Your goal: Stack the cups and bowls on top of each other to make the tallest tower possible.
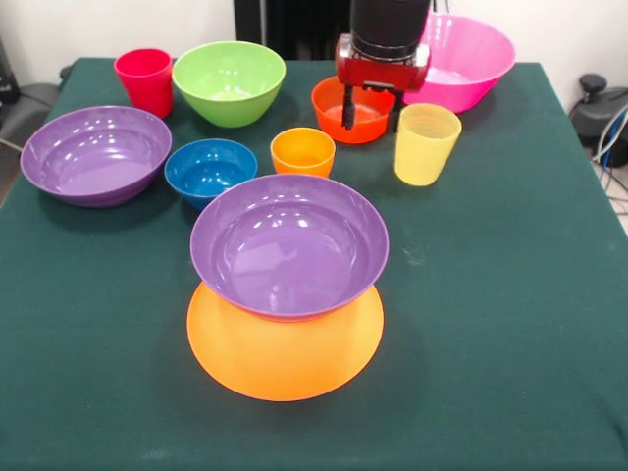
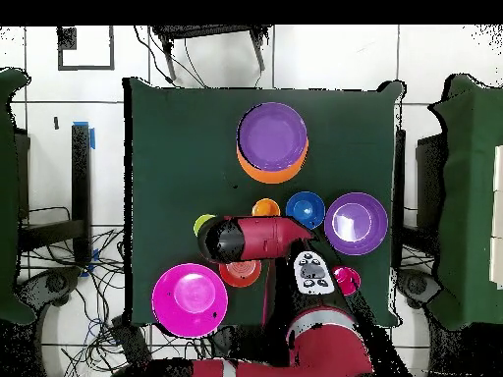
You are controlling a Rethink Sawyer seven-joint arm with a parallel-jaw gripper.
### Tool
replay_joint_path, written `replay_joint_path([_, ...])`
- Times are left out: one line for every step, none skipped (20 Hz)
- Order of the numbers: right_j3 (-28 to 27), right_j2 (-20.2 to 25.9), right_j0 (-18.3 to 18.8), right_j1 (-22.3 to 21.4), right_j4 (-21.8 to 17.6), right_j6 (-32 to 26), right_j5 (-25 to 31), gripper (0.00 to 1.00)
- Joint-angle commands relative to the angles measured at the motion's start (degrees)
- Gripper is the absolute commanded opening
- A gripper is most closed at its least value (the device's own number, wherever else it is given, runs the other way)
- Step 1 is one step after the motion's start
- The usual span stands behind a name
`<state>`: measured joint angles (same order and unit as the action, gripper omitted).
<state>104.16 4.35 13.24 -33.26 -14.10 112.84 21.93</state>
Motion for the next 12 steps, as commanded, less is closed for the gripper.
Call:
replay_joint_path([5.4, 3.1, 3.1, -2.9, -8.4, 0.7, -13.5, 1.0])
replay_joint_path([5.9, 2.7, 3.0, -3.5, -8.5, 0.9, -13.4, 1.0])
replay_joint_path([6.1, 2.6, 3.1, -4.1, -8.7, 0.9, -12.9, 1.0])
replay_joint_path([6.0, 2.6, 3.1, -4.5, -8.9, 0.8, -12.4, 1.0])
replay_joint_path([6.1, 2.5, 3.2, -4.6, -9.1, 1.0, -12.4, 1.0])
replay_joint_path([6.0, 2.2, 3.1, -4.7, -9.3, 1.3, -12.4, 1.0])
replay_joint_path([6.1, 1.8, 3.0, -4.8, -9.6, 1.6, -12.6, 1.0])
replay_joint_path([5.9, 1.5, 2.9, -4.7, -9.8, 1.8, -12.9, 1.0])
replay_joint_path([5.9, 1.1, 2.7, -4.5, -10.2, 2.1, -13.5, 1.0])
replay_joint_path([5.8, 0.7, 2.7, -4.3, -10.4, 2.2, -13.9, 1.0])
replay_joint_path([5.7, -0.1, 2.4, -4.2, -10.7, 2.4, -14.4, 1.0])
replay_joint_path([5.6, -0.5, 2.4, -4.2, -11.0, 2.2, -14.1, 1.0])
